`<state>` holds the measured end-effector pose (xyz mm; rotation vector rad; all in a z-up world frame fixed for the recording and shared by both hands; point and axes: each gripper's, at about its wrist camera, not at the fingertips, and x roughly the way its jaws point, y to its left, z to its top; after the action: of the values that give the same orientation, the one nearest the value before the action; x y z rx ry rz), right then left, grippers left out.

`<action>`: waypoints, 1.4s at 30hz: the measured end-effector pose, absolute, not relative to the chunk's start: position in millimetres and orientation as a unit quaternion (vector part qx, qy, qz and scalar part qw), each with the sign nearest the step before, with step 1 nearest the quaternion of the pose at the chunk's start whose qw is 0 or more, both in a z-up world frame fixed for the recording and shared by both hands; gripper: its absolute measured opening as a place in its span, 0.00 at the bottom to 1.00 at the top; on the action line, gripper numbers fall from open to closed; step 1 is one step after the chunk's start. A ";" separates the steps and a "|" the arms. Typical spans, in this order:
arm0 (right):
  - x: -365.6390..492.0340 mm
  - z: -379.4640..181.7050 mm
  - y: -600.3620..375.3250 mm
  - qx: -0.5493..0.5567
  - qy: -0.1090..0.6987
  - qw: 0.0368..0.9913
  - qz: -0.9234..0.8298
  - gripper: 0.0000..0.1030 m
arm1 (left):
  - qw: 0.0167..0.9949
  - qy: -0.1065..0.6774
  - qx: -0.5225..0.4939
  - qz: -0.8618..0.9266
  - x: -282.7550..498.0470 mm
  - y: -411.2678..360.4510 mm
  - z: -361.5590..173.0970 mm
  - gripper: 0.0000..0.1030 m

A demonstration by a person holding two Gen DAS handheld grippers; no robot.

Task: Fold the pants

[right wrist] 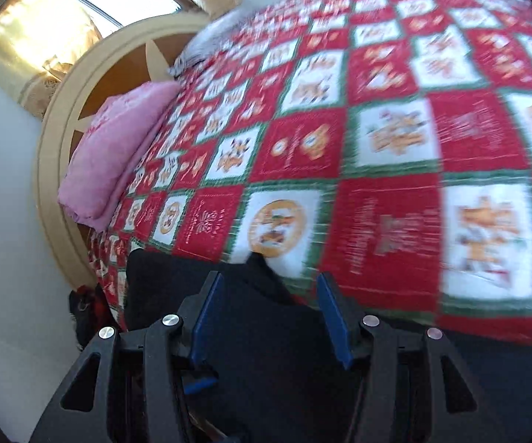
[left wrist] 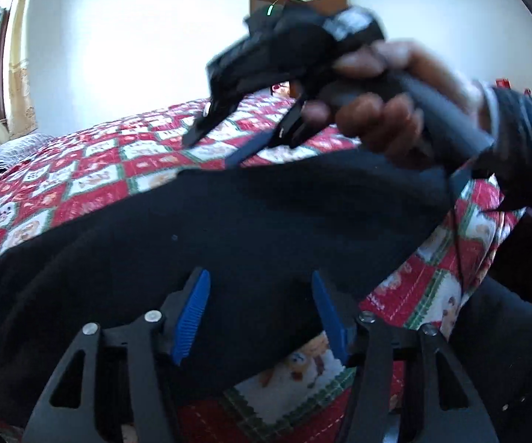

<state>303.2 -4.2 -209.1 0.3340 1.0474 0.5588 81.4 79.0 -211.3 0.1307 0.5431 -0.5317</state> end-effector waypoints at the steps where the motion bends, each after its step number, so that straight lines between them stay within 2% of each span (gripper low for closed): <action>1: 307.3 -214.0 -0.2 0.160 0.500 0.810 0.261 0.53 | 0.930 0.259 0.060 -0.256 81.8 84.0 -208.7 0.59; 2: 313.7 -221.4 4.2 0.169 0.513 0.800 0.261 0.52 | 0.934 0.252 0.055 -0.249 82.4 89.3 -206.1 0.60; 4: 319.9 -230.1 6.9 0.183 0.528 0.785 0.268 0.36 | 0.938 0.248 0.050 -0.237 84.5 97.4 -206.1 0.66; 6: 327.4 -236.5 6.2 0.205 0.535 0.775 0.268 0.28 | 0.937 0.259 0.039 -0.232 89.7 104.0 -212.2 0.69; 8: 332.8 -238.1 3.4 0.236 0.535 0.761 0.279 0.06 | 0.935 0.269 0.034 -0.229 92.3 106.6 -219.6 0.69; 10: 328.9 -226.0 7.1 0.230 0.519 0.772 0.286 0.05 | 0.937 0.260 0.038 -0.229 90.1 106.5 -221.9 0.70; 15: 310.7 -184.0 28.3 0.167 0.462 0.817 0.302 0.04 | 0.939 0.257 0.027 -0.229 95.4 110.1 -222.1 0.70; 22: 337.4 -238.0 10.6 0.172 0.492 0.816 0.250 0.02 | 0.940 0.254 0.053 -0.221 90.2 103.2 -224.7 0.74; 26: 326.6 -225.6 -15.1 0.180 0.467 0.834 0.235 0.03 | 0.942 0.255 0.041 -0.215 88.7 110.4 -216.7 0.74; 27: 321.3 -220.9 -23.6 0.188 0.463 0.832 0.241 0.05 | 0.945 0.249 0.040 -0.206 89.2 115.6 -212.7 0.74; 29: 299.4 -206.7 -43.2 0.175 0.452 0.840 0.242 0.19 | 0.953 0.241 0.037 -0.182 91.8 131.7 -204.9 0.74; 30: 288.8 -201.6 -49.3 0.165 0.449 0.845 0.240 0.34 | 0.955 0.240 0.030 -0.173 93.7 140.4 -202.7 0.75; 31: 274.2 -195.4 -57.9 0.156 0.443 0.849 0.242 0.39 | 0.956 0.240 0.023 -0.166 94.9 147.7 -201.7 0.76; 33: 235.2 -186.6 -71.3 0.122 0.433 0.859 0.245 0.39 | 0.959 0.245 0.011 -0.145 99.0 162.3 -203.0 0.80; 36: 189.4 -190.2 -82.6 0.073 0.430 0.868 0.236 0.39 | 0.959 0.256 -0.001 -0.123 105.1 177.9 -209.8 0.80; 42: 134.4 -245.8 -91.0 0.008 0.470 0.861 0.196 0.39 | 0.957 0.269 0.010 -0.105 107.2 181.2 -220.9 0.81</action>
<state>134.4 -91.0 -245.8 0.0163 0.9869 0.4106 107.2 181.2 -220.9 0.0194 0.5449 -0.2136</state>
